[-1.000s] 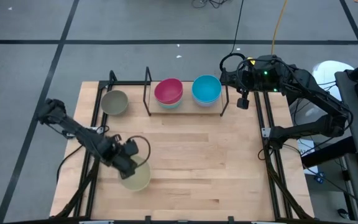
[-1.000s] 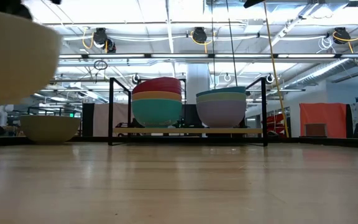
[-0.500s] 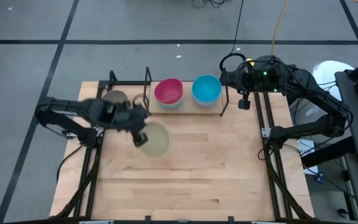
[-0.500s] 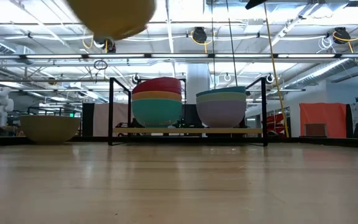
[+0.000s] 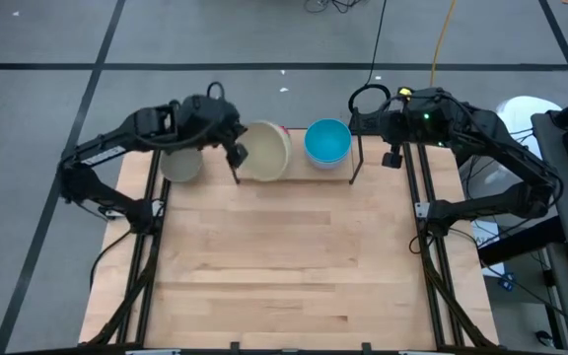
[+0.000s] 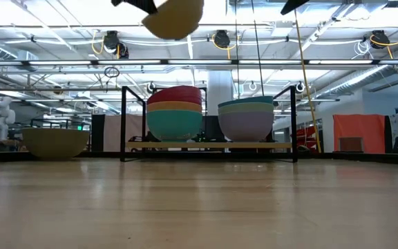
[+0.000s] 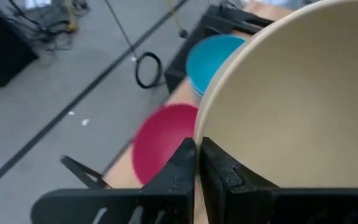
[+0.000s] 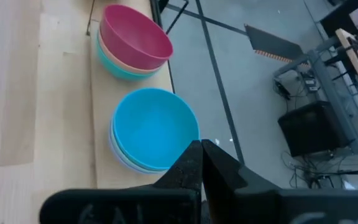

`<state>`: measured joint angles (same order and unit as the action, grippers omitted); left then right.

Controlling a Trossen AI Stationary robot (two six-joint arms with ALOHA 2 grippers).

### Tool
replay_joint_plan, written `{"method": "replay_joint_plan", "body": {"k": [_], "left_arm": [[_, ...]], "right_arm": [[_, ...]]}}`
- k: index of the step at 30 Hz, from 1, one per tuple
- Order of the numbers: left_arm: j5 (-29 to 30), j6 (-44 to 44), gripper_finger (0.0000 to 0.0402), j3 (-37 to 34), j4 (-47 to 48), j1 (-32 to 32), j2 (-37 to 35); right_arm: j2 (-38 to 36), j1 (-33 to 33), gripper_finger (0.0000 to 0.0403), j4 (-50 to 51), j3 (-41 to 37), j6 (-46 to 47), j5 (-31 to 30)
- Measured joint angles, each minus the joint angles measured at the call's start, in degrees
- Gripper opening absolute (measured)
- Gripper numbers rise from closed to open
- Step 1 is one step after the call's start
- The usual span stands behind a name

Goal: Place and stack bowls onto a shelf
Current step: Stack the brown bowl on top of the red bowl on the shelf

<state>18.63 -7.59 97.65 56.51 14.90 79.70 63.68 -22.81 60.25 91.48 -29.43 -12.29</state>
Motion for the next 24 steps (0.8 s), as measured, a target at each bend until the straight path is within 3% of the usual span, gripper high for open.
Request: {"method": "replay_joint_plan", "body": {"k": [11, 24], "left_arm": [[-8.4, 6.9, 0.0007, 0.0, -1.4, 12.0, 7.3], [-10.9, 10.6, 0.0007, -0.1, -1.0, 17.5, 13.0]], "right_arm": [[-1.6, 0.0, 0.0000, 0.0, 0.0, 0.0, 0.1], [-1.6, 0.0, 0.0000, 0.0, 0.0, -1.1, 0.1]]}}
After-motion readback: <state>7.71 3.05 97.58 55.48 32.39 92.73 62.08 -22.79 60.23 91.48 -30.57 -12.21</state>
